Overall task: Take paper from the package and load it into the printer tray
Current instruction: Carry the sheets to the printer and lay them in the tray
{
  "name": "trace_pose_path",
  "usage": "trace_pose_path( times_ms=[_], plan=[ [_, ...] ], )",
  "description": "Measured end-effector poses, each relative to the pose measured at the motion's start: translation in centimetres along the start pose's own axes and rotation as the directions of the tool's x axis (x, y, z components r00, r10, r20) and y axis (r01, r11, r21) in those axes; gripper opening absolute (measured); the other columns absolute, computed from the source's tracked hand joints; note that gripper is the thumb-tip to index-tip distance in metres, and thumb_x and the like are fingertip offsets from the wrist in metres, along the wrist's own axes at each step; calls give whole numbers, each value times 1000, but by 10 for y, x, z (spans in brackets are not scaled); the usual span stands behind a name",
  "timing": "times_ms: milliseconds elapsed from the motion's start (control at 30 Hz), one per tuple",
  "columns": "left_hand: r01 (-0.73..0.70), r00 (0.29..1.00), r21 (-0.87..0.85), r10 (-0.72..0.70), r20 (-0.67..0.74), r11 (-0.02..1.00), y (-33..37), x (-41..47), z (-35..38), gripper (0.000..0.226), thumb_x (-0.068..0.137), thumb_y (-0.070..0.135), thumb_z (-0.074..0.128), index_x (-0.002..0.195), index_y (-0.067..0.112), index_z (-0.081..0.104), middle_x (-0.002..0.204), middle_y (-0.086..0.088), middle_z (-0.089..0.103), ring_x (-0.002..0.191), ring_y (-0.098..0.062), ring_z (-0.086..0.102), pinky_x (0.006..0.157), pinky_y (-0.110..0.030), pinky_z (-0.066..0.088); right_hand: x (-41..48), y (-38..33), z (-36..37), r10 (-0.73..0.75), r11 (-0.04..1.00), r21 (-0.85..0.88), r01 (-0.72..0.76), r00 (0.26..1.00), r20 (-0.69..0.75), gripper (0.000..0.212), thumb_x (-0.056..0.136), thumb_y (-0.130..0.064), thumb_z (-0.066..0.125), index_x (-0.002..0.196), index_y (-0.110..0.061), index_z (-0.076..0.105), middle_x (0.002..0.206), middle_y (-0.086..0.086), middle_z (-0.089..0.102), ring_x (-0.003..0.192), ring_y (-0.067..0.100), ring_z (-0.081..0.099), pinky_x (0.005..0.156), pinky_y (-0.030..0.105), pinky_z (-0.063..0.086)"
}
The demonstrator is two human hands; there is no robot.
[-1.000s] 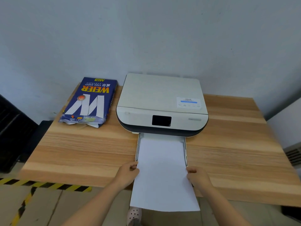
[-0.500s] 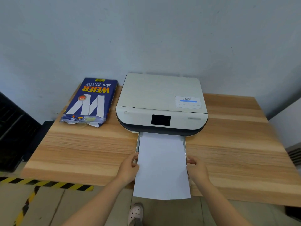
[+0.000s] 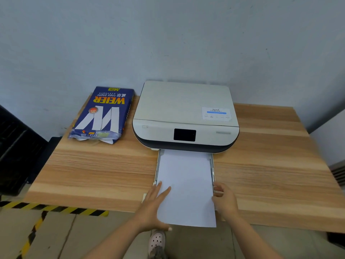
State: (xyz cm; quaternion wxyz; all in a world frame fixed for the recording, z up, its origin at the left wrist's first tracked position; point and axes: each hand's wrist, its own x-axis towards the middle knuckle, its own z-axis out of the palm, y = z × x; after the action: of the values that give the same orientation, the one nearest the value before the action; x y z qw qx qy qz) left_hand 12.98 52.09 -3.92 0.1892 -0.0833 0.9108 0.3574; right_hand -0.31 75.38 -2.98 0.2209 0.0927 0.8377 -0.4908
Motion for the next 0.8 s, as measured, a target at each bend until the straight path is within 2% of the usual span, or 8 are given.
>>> trace_pose_path(
  times_ms=[133, 200, 300, 367, 467, 567, 667, 800],
  plan=[
    [2, 1000, 169, -5, 21, 986, -8, -1, 7, 121, 60, 53, 80, 143, 47, -7, 152, 15, -27, 138, -9, -28, 117, -45, 5, -6, 5, -4, -129, 983, -115, 140, 986, 102, 54, 78, 4, 62, 127, -17, 52, 126, 5, 52, 93, 11, 59, 70, 16, 49],
    [-8, 1000, 209, 8, 0, 978, -10, 0, 8, 115, 65, 48, 78, 145, 43, -3, 154, 13, -21, 137, -7, -27, 116, -41, 3, -11, 11, -7, -204, 948, -208, 242, 960, 191, 61, 78, -6, 68, 132, -23, 47, 135, 3, 43, 105, 10, 54, 82, 16, 48],
    [-7, 1000, 242, 13, -24, 970, -12, 1, 7, 105, 70, 46, 74, 146, 39, 2, 157, 11, -13, 134, -3, -24, 115, -37, 2, -18, 19, -12, -267, 878, -300, 372, 902, 338, 77, 72, -31, 77, 137, -35, 37, 148, -10, 20, 134, 9, 27, 109, 29, 33],
    [-12, 999, 240, 19, -29, 971, -13, 1, 7, 99, 72, 47, 71, 147, 37, 6, 158, 10, -9, 135, -2, -22, 115, -36, 3, -26, 21, -14, -250, 847, -341, 407, 873, 419, 91, 63, -50, 78, 139, -44, 28, 146, -22, 3, 136, 0, 7, 113, 30, 22],
    [-19, 999, 212, 25, -27, 977, -14, 1, 7, 92, 76, 49, 68, 147, 36, 12, 158, 10, -6, 136, -2, -21, 115, -36, 5, -31, 23, -16, -247, 763, -427, 486, 829, 502, 111, 50, -72, 72, 143, -45, 18, 148, -22, -17, 137, 0, -9, 115, 31, 16],
    [-25, 999, 194, 29, -21, 981, -17, 2, 7, 88, 77, 52, 67, 146, 36, 16, 158, 10, -4, 138, -3, -19, 116, -38, 7, -33, 22, -16, -223, 695, -490, 526, 806, 548, 113, 53, -68, 74, 145, -45, 12, 151, -16, -27, 140, 7, -12, 115, 34, 18],
    [-26, 999, 160, 30, -20, 987, -19, 3, 7, 85, 77, 52, 66, 146, 35, 18, 158, 10, 0, 139, -4, -16, 117, -38, 10, -30, 23, -15, -241, 688, -505, 521, 820, 519, 100, 66, -53, 74, 145, -41, 15, 155, -10, -22, 144, 15, -9, 115, 34, 18],
    [-32, 999, 137, 37, -36, 990, -19, 3, 5, 77, 82, 52, 62, 145, 35, 22, 158, 10, 5, 139, -3, -14, 118, -37, 10, -22, 22, -13, -253, 687, -515, 513, 832, 493, 82, 75, -49, 68, 143, -39, 24, 158, -6, -13, 146, 19, -5, 116, 36, 16]
  ],
)
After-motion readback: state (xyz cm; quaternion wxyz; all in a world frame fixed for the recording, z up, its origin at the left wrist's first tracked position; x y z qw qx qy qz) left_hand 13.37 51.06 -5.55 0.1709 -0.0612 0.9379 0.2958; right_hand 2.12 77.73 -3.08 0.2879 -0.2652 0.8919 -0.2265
